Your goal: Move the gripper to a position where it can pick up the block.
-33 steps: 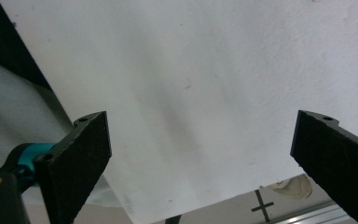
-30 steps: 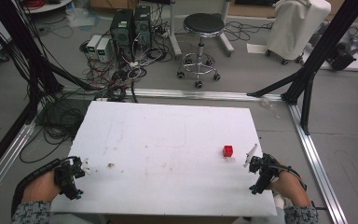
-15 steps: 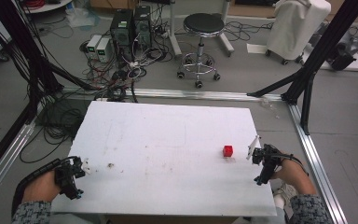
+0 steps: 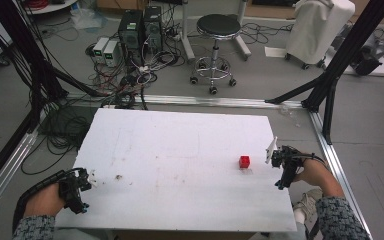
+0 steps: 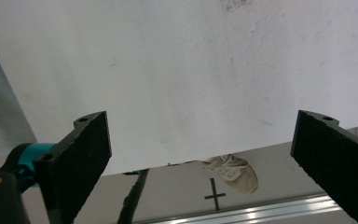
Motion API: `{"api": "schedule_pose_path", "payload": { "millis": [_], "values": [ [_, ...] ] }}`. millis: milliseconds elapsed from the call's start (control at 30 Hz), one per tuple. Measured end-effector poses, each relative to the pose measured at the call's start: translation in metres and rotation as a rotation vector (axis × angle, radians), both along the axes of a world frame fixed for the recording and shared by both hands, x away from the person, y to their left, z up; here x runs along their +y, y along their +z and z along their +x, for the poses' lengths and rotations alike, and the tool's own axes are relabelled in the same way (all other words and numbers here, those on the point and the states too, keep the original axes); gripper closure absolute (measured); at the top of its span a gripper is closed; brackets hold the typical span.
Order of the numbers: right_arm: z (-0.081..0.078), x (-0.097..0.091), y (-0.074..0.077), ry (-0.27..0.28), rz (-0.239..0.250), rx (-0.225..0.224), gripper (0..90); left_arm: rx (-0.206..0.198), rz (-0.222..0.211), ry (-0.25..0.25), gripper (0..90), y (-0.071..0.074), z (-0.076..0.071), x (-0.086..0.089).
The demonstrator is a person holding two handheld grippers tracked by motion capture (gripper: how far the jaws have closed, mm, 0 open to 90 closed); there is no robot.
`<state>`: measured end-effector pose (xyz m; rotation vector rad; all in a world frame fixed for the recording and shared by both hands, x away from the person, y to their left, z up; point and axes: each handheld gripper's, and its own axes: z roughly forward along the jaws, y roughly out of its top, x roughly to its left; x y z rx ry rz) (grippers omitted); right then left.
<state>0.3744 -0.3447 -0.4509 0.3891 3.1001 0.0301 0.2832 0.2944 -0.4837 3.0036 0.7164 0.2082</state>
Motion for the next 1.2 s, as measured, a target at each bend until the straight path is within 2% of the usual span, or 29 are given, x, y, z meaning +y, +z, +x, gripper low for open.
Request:
{"api": "schedule_pose_path", "payload": {
  "millis": [200, 300, 333, 433, 600, 967, 1200],
  "values": [
    [0.011, 0.002, 0.004, 0.020, 0.004, -0.012, 4.3, -0.001, 0.004, -0.007, 21.9, -0.003, 0.000, -0.002],
    [0.016, 0.004, 0.006, 0.040, 0.009, -0.029, 4.3, -0.004, 0.007, -0.011, 21.9, -0.003, 0.000, -0.003],
    [0.021, 0.006, 0.008, 0.050, 0.019, -0.051, 4.2, -0.004, 0.009, -0.011, 21.9, -0.003, 0.000, -0.003],
    [0.027, 0.009, 0.008, 0.059, 0.023, -0.059, 4.2, -0.001, 0.009, -0.010, 21.9, -0.003, 0.000, -0.003],
    [0.036, 0.015, 0.009, 0.102, 0.002, -0.059, 4.2, 0.002, 0.009, -0.006, 21.9, -0.004, 0.000, -0.003],
    [0.055, 0.031, 0.004, 0.174, 0.003, -0.060, 4.2, -0.004, 0.010, -0.008, 21.9, -0.002, -0.001, -0.002],
    [0.062, 0.041, -0.003, 0.189, 0.005, -0.065, 4.2, -0.003, 0.011, -0.004, 21.9, -0.001, 0.000, -0.003]
  ]
}}
